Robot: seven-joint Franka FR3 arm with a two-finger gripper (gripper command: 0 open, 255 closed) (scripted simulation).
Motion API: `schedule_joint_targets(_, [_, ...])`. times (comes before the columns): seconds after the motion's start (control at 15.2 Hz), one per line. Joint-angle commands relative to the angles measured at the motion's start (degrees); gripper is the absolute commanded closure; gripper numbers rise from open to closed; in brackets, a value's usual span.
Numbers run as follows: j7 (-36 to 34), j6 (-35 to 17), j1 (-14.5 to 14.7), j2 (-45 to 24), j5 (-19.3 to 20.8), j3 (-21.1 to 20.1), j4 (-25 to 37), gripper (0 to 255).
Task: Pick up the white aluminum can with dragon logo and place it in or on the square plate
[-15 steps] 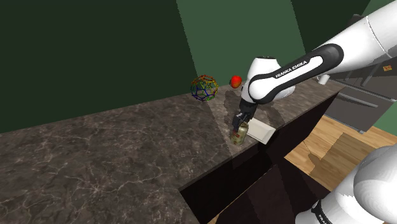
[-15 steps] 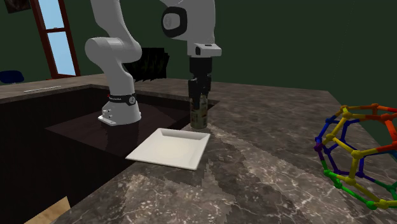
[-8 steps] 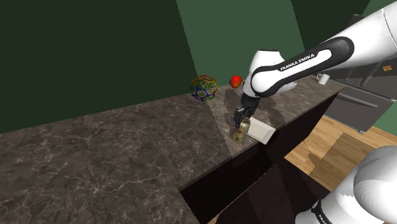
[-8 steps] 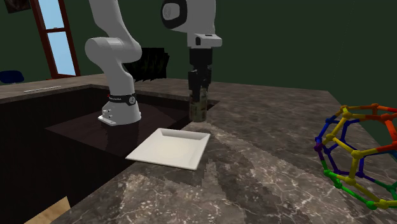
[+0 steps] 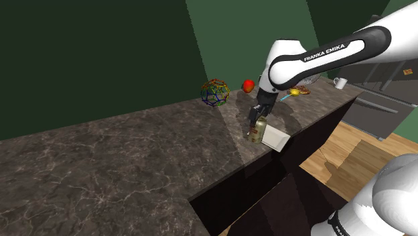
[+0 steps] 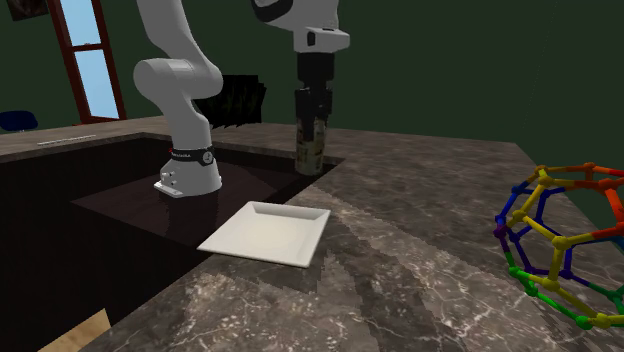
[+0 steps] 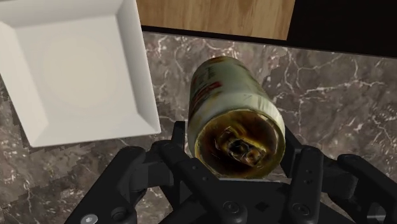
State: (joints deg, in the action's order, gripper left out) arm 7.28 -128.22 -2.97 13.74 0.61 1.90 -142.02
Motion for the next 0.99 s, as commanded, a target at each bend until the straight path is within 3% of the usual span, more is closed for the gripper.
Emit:
schedule_joint_targets(0.0, [0.0,1.7,0.0,0.9,0.0,0.0,0.8,255])
schedule_joint_targets(0.2, [0.0,3.6,0.0,1.8,0.0,0.0,1.8,255])
schedule_joint_targets(0.92, [15.5,7.8,-6.6,-3.0,2.0,10.0,11.0,255])
